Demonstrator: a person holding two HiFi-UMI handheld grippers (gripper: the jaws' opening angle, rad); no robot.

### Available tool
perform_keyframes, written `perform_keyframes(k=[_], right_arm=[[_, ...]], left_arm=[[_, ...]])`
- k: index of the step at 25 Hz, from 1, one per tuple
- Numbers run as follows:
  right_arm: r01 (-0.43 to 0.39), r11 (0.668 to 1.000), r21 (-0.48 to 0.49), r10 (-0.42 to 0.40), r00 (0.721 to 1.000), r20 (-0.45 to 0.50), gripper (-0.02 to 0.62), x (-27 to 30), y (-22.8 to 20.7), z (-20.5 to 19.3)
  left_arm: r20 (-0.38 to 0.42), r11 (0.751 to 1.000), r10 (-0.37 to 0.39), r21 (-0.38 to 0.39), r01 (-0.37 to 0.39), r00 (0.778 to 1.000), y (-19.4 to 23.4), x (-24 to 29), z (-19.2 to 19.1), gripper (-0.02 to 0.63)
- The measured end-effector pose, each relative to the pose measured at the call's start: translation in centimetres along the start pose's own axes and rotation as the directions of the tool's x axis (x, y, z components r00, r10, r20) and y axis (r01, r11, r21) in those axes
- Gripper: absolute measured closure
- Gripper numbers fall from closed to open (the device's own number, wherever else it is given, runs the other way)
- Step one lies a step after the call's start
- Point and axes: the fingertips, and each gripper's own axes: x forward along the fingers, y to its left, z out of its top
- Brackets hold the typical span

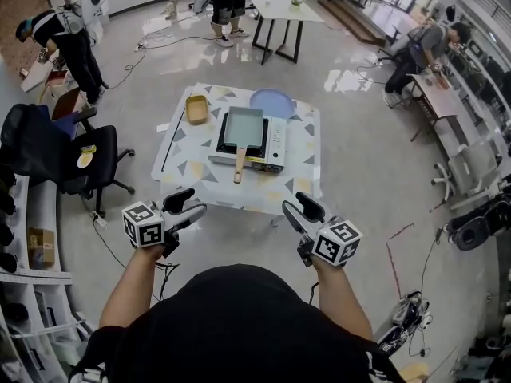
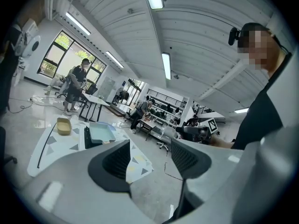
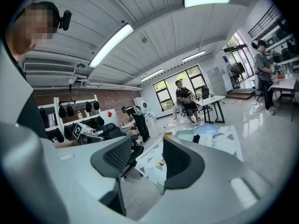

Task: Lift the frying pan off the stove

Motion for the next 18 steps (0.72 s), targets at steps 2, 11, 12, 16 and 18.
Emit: perform_keyframes(k=[2,11,12,16,18], right_arm=[[-0.002,1.0,0.002,0.002,1.0,-0.004,0.354,0.0,-0.4,0.0],[-0.007,1.0,0.015,0.008,0.999,-0.038,0.354,0.5,-0.9,-1.3],[-0.008,1.0,0.016,0.009,0.999,-0.04,0.354,0.5,-0.8,-1.3],[-0.008,1.0,0.024,0.009,0.999,-0.047,0.354,0.9,-0.6,-1.5],[-0.002,1.0,0.026,0.003,0.999,-0.05,0.354,1.0,-0.8,-1.6]], left_arm=[[0.002,1.0,0.0,-0.001,0.0,1.0,0.0,0.4,0.1,0.23],[0.009,0.999,-0.002,-0.042,0.003,1.0,0.2,0.9,-1.2,0.229],[0.01,0.999,0.0,-0.05,0.001,1.0,0.3,0.7,-1.5,0.23],[0.012,0.997,0.009,-0.076,-0.008,1.0,1.1,-0.1,-1.9,0.229],[0.015,0.996,0.006,-0.085,-0.005,1.0,1.3,0.0,-1.9,0.23]])
